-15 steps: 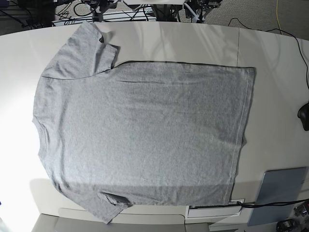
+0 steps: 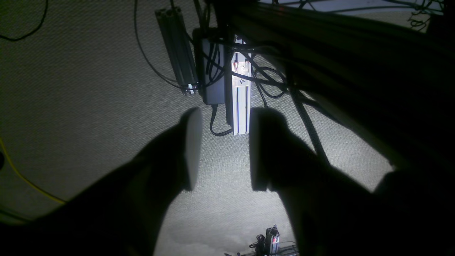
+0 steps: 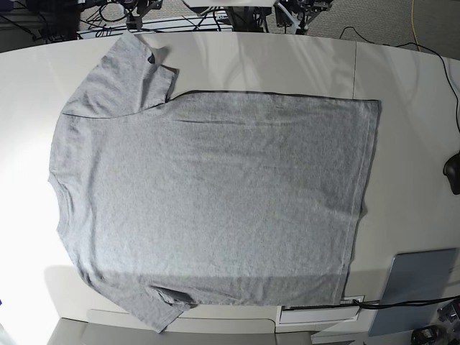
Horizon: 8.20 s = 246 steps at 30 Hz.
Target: Fold the T-shirt properly
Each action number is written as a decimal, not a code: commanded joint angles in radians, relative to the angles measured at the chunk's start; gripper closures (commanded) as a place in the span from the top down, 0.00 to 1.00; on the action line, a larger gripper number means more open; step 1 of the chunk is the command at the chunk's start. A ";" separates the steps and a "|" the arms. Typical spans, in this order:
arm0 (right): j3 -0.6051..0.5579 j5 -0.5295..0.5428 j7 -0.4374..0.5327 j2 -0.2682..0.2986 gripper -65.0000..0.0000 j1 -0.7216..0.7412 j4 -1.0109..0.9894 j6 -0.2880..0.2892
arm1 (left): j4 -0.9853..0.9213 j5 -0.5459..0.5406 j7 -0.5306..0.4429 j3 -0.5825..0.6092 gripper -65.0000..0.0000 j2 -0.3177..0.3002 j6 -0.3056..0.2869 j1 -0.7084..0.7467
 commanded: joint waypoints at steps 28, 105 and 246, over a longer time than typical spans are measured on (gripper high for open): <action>0.001 0.004 0.040 0.022 0.41 -0.113 0.006 0.007 | 0.137 0.063 0.029 0.000 0.37 -0.003 -0.007 0.123; 0.305 0.691 -0.478 0.167 0.41 -0.894 1.658 0.271 | 1.351 -0.728 0.717 -0.280 0.53 -0.323 -0.157 0.232; 0.190 0.733 -0.668 0.080 0.00 -0.768 1.865 -0.108 | 1.580 -1.033 0.732 -0.504 0.00 -0.357 -0.413 0.597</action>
